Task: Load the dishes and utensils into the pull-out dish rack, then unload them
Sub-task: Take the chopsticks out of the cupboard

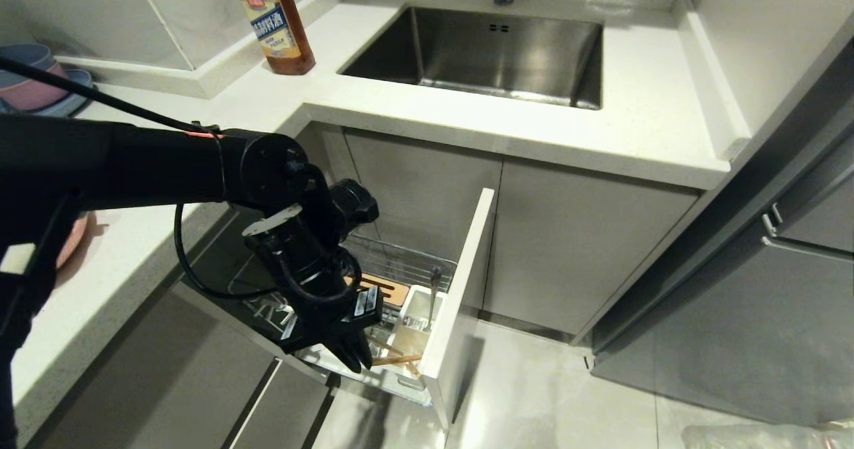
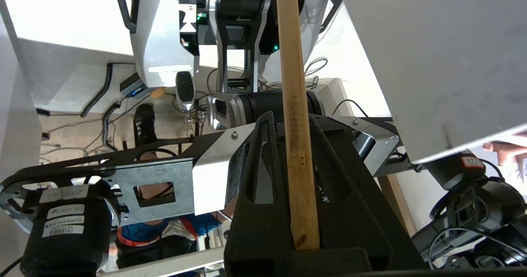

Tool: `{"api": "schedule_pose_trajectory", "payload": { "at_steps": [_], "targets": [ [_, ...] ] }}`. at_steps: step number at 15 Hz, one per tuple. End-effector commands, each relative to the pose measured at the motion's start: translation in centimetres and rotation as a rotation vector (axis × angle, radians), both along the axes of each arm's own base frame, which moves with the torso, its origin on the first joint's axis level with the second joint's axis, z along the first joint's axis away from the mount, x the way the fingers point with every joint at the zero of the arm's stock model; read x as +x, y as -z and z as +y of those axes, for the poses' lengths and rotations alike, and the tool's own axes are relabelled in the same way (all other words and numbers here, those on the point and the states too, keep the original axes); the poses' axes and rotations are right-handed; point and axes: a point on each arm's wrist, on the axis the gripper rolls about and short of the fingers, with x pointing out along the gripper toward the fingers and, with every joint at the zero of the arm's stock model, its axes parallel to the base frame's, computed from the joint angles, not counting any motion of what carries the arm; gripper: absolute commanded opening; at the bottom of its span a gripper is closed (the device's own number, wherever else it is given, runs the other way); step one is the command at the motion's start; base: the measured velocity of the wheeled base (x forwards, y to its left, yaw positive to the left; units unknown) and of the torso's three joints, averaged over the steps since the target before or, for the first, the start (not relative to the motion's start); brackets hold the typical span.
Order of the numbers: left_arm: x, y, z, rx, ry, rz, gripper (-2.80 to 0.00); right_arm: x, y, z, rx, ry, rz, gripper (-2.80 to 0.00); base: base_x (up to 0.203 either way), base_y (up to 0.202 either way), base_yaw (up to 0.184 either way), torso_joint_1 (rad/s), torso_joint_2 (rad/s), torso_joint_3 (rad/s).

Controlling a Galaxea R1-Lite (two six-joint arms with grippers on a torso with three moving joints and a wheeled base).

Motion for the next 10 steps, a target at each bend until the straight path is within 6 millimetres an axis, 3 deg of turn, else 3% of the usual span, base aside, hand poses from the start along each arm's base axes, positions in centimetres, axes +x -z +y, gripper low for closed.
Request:
{"api": "schedule_pose_trajectory", "payload": {
  "at_steps": [1,10],
  "targets": [
    [-0.4,-0.6,0.2,-0.005,-0.002,-0.006,-2.80,0.0,0.1,0.0,0.000,0.000,0.001,-2.80,0.000,0.000,0.000,0.000,0.00,0.000],
    [-2.3,-3.8,1.2,-0.042,-0.010,-0.078,-2.80,0.0,0.1,0.0,0.000,0.001,0.001,-2.80,0.000,0.000,0.000,0.000,0.00,0.000]
  ]
}}
